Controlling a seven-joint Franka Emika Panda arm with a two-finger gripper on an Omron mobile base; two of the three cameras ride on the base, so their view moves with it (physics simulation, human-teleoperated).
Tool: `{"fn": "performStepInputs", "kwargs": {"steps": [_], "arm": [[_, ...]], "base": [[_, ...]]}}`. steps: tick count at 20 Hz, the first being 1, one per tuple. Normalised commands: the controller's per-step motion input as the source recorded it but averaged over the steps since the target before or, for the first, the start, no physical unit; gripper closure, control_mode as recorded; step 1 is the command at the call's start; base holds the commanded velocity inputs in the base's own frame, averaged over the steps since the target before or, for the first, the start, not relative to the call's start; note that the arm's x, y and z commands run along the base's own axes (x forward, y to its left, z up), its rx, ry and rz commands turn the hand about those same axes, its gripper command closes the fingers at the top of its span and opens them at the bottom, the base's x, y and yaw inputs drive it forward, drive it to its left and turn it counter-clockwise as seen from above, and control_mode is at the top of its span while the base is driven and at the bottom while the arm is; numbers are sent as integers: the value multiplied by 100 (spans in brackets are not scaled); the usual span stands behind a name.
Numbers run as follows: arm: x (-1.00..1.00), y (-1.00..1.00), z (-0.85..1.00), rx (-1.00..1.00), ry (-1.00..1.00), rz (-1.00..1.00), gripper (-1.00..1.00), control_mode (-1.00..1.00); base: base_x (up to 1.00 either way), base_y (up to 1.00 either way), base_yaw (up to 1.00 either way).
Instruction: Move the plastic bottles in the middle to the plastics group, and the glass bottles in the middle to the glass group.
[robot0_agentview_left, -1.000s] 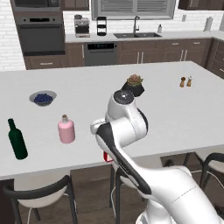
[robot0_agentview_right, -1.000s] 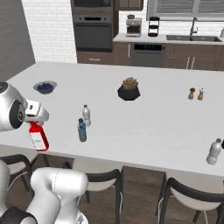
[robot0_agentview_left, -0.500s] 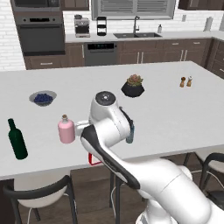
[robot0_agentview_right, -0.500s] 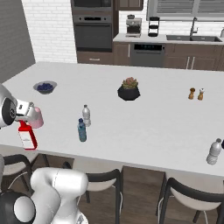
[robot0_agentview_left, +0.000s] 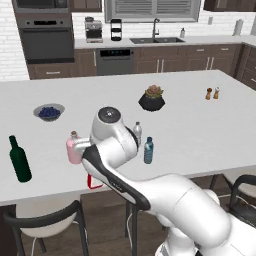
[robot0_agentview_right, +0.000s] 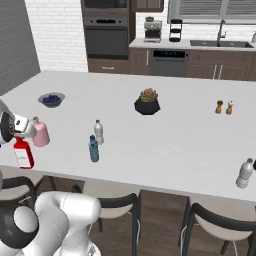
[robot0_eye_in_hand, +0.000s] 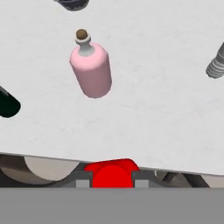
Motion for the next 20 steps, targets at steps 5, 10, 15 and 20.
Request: {"fn": "performStepInputs", "kwargs": {"steps": [5,10,15,20], "arm": [[9,57,-9,6,0,4,100,-100],[28,45,-2,4,0,4,100,-100],[21,16,2,0,-1,0,100,-100],[30,11,0,0,0,0,100,-100]], "base": [[0,0,0],[0,0,0],[0,0,0],[0,0,0]]}}
